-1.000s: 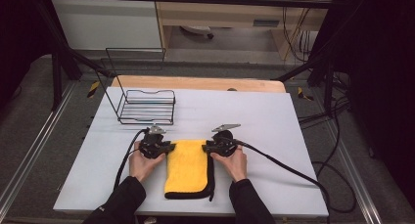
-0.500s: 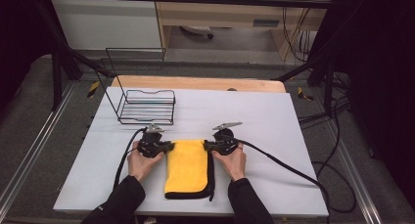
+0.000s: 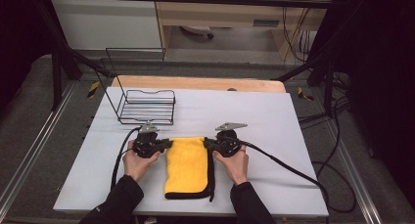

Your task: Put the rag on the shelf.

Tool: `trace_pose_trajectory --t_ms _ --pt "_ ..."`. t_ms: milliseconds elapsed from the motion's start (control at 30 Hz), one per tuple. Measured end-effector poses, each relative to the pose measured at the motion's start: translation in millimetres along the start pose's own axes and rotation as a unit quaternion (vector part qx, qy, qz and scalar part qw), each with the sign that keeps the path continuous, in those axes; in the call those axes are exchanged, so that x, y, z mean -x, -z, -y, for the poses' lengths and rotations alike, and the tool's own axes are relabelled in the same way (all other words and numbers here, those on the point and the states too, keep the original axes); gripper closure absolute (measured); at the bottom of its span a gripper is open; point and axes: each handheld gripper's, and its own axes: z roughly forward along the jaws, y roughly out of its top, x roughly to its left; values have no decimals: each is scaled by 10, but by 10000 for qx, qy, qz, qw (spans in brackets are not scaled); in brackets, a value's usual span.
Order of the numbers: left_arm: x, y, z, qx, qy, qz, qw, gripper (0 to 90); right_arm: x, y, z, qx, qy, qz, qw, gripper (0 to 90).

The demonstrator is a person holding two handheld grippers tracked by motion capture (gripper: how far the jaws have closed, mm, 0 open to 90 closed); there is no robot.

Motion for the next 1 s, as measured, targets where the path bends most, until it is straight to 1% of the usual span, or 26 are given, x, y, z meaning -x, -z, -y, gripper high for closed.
trace_pose_trajectory --t_ms 67,133,167,200,233,333,367,433,600,700,767,1000 --pt "18 43 -12 64 -22 28 10000 829 -17 40 -11 62 23 -31 10000 812" --pt "41 84 -19 121 -86 27 9999 829 -33 76 -21 99 -1 -67 9999 813" --pt "54 103 -23 151 -98 28 9998 830 -33 90 -27 139 35 -80 9999 813" --pt "63 124 -27 186 -133 4 9997 829 -40 109 -32 166 27 -96 9998 813" --pt "77 140 -30 214 -133 34 9997 829 -46 127 -36 183 22 -107 9998 813" --pt "112 191 -48 295 -196 35 9994 830 -72 178 -41 262 13 -121 9996 813" --pt "124 207 -55 315 -217 41 9993 829 -74 193 -39 306 73 -103 9995 813" --pt "151 238 -69 342 -285 31 9990 829 -90 227 -41 349 85 -104 9993 813" --pt "207 316 -88 471 -360 67 9982 829 -133 319 -45 503 165 -129 9985 813" --pt "237 372 -106 586 -406 88 9974 829 -149 377 -55 605 212 -138 9978 813" --pt "259 413 -121 676 -492 88 9965 829 -161 412 -67 680 225 -132 9973 814" --pt "336 538 -170 934 -574 92 9939 829 -237 543 -122 887 382 -69 9953 814"
